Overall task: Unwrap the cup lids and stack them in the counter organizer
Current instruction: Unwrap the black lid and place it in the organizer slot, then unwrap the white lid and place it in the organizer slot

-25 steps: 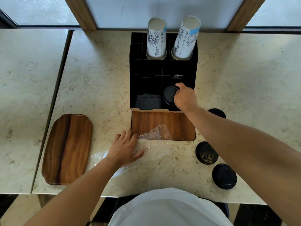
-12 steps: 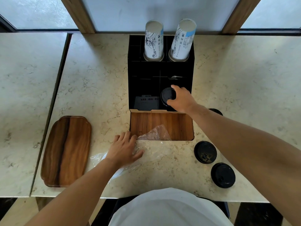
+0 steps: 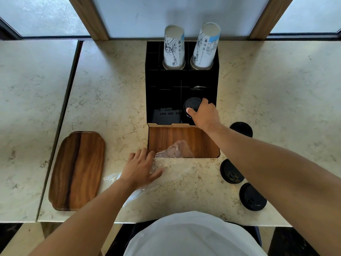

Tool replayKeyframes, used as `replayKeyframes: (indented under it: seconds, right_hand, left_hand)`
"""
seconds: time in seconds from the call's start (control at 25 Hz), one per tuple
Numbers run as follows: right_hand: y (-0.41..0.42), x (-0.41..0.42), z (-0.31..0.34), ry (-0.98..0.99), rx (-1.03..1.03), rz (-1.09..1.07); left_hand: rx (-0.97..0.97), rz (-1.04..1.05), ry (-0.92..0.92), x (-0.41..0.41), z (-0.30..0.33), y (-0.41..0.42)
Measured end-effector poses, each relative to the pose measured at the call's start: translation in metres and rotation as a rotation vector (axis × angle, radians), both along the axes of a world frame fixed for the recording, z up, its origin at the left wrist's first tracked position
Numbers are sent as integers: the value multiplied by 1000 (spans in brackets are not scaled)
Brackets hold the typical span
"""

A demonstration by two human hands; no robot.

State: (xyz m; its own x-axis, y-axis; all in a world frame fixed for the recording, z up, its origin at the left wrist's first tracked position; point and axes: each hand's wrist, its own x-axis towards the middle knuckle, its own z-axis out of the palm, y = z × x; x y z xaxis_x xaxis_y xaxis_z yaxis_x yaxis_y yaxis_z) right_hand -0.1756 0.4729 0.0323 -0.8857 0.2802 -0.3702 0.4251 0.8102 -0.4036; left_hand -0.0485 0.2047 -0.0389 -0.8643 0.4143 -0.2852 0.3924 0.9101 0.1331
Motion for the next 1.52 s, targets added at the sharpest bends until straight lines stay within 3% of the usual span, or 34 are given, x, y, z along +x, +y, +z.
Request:
replayKeyframes:
  seconds: [0.16,0.44,0.72,1.04,1.2,1.36,1.52]
  right_hand:
    - [3,12,5,60,-10,-17]
    - [6,62,-1,383,-88,-165]
    - [-21,104,-32,-49,-552,-160]
    - [-47,104,-34,-414,-913,-450]
    - [-31,103,-47,-666,-1200,-320]
    - [-30,100,-63,-899,-1272,-61]
    - [-44,97,-64,-1029,-1405,16]
  left_hand:
    - [21,17,-15,0,6,-6]
    - [17,0,9,14,11,-20]
    - [-68,40,-19,40,11,-46]
    - [-104,139,-104,67,12,-75]
    - [-121,150,-136,73,12,-81]
    - [-113,127,-157,77,14,-83]
    - [-13,160,-204,76,17,-81]
